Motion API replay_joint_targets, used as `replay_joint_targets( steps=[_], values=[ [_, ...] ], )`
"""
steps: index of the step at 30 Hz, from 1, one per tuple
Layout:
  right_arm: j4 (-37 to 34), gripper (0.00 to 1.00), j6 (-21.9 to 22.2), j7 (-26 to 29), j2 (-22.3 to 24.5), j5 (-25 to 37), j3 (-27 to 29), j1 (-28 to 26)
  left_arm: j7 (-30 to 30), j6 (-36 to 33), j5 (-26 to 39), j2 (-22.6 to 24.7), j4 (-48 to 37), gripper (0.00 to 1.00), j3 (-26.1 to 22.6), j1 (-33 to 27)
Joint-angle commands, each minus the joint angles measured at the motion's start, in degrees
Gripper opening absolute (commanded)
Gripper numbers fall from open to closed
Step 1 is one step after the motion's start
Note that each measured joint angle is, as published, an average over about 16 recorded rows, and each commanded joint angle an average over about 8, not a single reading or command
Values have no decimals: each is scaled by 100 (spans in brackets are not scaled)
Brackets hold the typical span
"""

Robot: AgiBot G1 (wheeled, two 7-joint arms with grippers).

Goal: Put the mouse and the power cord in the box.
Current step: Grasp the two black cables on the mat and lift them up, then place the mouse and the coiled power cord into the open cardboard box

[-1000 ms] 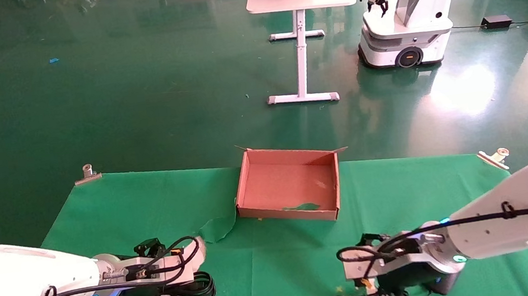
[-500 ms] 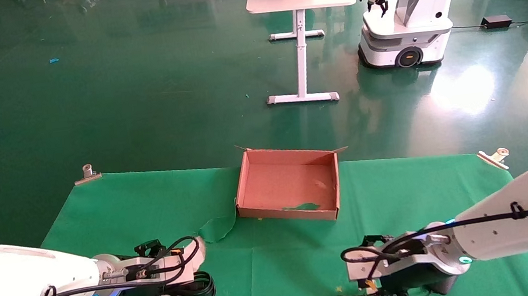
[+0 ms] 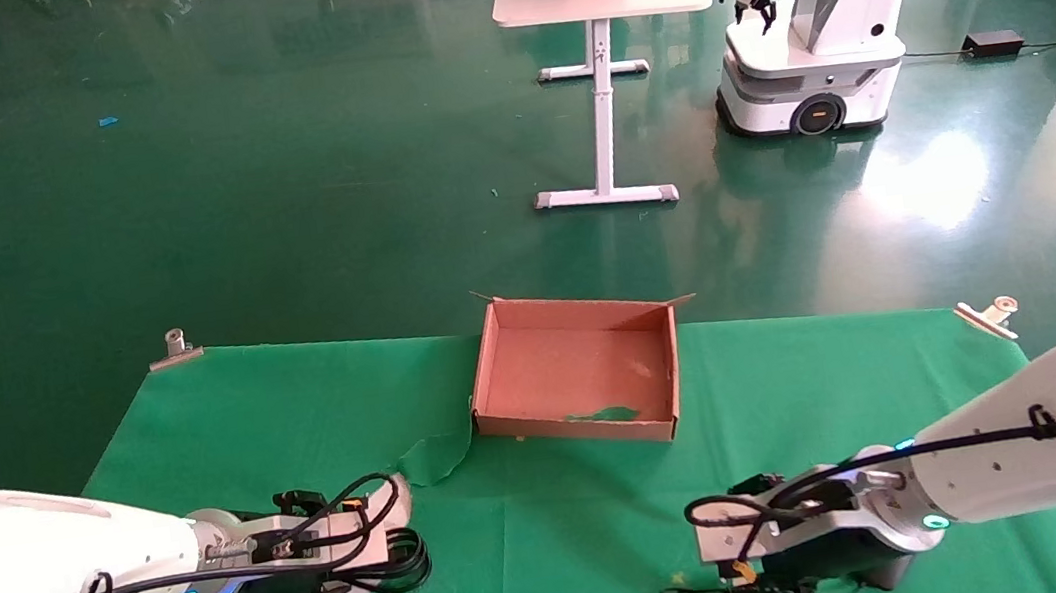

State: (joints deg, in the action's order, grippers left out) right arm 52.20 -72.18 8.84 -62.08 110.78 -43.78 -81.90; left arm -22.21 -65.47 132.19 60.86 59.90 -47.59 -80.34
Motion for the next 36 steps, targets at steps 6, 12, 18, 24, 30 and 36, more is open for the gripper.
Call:
replay_joint_targets(
  steps=[6, 12, 18, 24, 30, 36],
  values=[
    [52, 0, 48, -44, -118, 75, -64, 23, 0, 0, -1, 0, 0, 0, 0, 0],
    [-4, 0, 21, -39, 4, 94, -59, 44, 0, 0, -1, 0, 0, 0, 0, 0],
    [-10, 0, 53, 9, -40, 86, -46, 32, 0, 0, -1, 0, 0, 0, 0, 0],
    [-64, 0, 100, 56, 16, 84, -6, 15, 0, 0, -1, 0, 0, 0, 0, 0],
    [-206, 0, 221, 440, 197, -104, 279, -237, -21, -5, -30, -27, -2, 0, 38, -50],
    [-245, 0, 246, 805, 537, -242, 558, -575, -19, -187, -408, -235, 66, 0, 324, -503]
  ],
)
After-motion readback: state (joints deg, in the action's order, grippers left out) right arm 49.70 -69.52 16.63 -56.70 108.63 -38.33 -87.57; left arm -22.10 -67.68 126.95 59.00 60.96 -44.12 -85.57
